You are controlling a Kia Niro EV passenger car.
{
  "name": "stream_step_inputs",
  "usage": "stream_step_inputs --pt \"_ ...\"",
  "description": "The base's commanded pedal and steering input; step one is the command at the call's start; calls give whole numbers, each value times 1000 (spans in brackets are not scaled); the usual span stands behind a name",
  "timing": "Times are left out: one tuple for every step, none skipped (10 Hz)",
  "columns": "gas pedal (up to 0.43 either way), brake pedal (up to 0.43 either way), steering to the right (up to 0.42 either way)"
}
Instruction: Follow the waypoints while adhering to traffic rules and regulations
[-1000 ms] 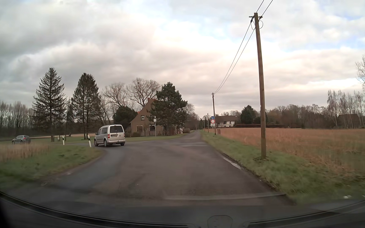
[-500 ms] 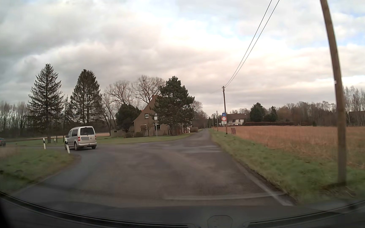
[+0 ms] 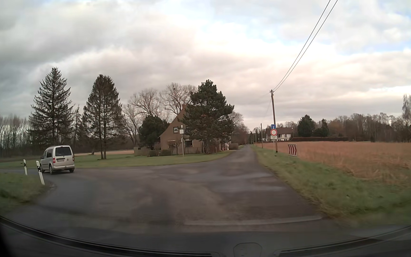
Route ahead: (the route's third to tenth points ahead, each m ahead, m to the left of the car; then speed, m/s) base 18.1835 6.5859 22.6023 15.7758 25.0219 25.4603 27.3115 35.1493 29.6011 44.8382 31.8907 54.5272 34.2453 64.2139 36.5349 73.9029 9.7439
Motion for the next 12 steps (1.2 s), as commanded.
stream_step_inputs --pt "59 0 -95" --pt "59 0 -106" --pt "47 0 -120" --pt "47 0 -130" --pt "47 0 -143" --pt "47 0 -161" --pt "47 0 -186" --pt "47 0 -212" --pt "47 0 -238" --pt "47 0 -261" --pt "47 0 -271" --pt "59 0 -274"
